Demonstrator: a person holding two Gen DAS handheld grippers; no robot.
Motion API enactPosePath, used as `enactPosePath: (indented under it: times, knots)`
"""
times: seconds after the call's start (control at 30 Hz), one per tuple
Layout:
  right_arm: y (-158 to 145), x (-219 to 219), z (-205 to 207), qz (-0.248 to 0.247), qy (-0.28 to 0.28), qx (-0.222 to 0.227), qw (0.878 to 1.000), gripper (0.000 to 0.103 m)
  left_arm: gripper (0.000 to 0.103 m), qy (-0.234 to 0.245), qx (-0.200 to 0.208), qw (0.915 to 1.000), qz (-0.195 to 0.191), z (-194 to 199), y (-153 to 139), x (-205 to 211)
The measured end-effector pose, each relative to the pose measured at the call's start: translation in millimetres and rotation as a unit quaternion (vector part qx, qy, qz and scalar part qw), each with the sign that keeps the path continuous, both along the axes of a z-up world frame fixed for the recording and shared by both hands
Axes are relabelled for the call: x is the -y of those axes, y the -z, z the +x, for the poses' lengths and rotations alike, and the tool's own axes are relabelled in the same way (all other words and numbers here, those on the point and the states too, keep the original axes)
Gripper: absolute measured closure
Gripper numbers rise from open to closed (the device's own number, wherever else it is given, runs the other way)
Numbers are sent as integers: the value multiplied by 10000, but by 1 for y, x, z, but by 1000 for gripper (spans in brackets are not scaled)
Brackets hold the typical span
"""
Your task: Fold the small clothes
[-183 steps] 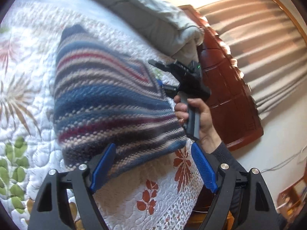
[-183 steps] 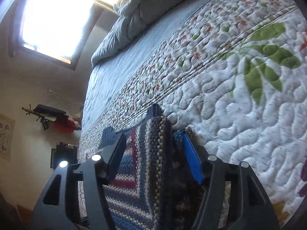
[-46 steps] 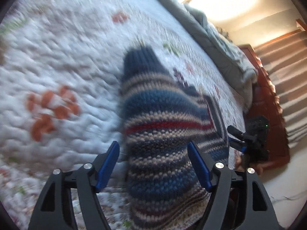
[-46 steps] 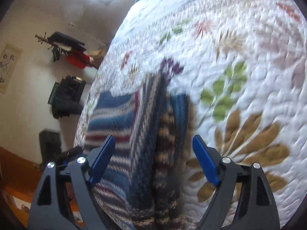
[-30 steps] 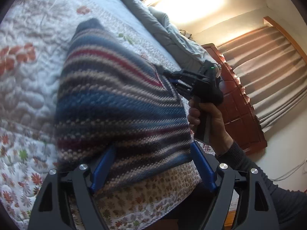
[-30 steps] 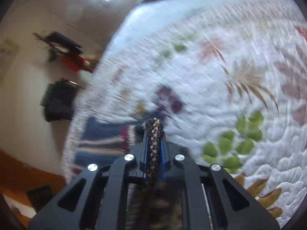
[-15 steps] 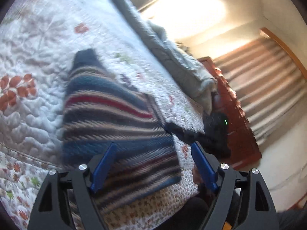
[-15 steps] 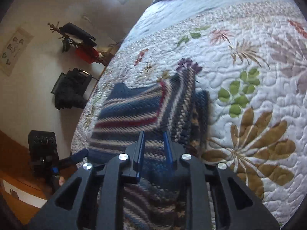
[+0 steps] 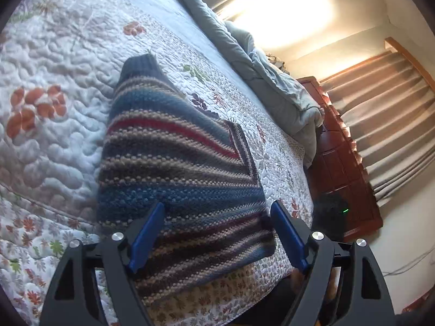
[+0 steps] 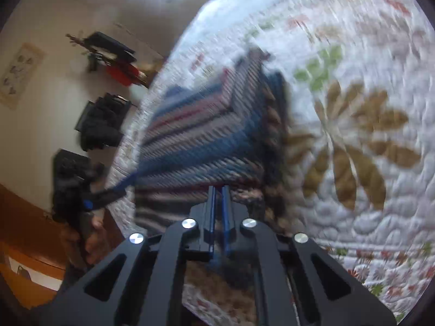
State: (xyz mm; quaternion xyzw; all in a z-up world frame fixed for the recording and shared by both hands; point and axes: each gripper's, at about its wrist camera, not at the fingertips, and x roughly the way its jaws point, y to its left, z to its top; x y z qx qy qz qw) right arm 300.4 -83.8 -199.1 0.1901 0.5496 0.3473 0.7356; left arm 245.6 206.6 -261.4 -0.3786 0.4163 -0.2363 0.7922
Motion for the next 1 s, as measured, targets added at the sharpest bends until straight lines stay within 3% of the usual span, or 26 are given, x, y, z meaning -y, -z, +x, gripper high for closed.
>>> enactPosePath:
  times: [0.07,0.17,0.2,0.23,0.27,0.3,0.33,0.37,0.47,0.5,0.6,0.67,0.8,1.0]
  knots:
    - [19,3,-2,123,87,-188,9997,103,22,-18,-18,9998,-173,2,3,-2]
    - [9,7,-9,284,138,-183,9993,97,22,-95,-99,9998,-142,-4,0,-4]
    - [0,7,-12,266,119,-76,9995,83,21,-129,-166,9998,-23,-10,-6,-1]
    - [-17,7,-23,156,103,142,9997,62,16,-150,-216,9996,115,-16,-11,1]
    - [-28,6,-29,25,113,307,9995,51,13,-181,-223,9989,380,-28,-21,7]
    - [-42,7,-39,-185,150,516,9984,29,8,-200,-114,9976,654,-42,-31,14]
    - [-58,9,-54,-479,250,761,9956,15,5,-217,-3,9956,914,-55,-39,19]
    - [-72,12,-71,-713,357,991,9919,11,4,-288,139,9917,1247,-72,-50,27]
    - [-103,17,-120,-1242,627,1519,9786,4,4,-552,483,9705,2295,-126,-77,55]
    - [-115,20,-140,-1408,835,1687,9720,4,4,-710,600,9597,2652,-148,-86,65]
    - [-133,35,-180,-1549,1287,1839,9621,3,4,-999,907,9412,3097,-200,-105,85]
    - [-151,44,-212,-1616,1475,1967,9557,3,4,-1050,830,9317,3378,-225,-116,95]
    - [-172,48,-245,-2003,1451,2140,9450,3,4,-1050,880,9264,3508,-265,-142,107]
    - [-202,50,-301,-2126,1384,2556,9329,3,4,-1294,1115,9229,3451,-309,-181,118]
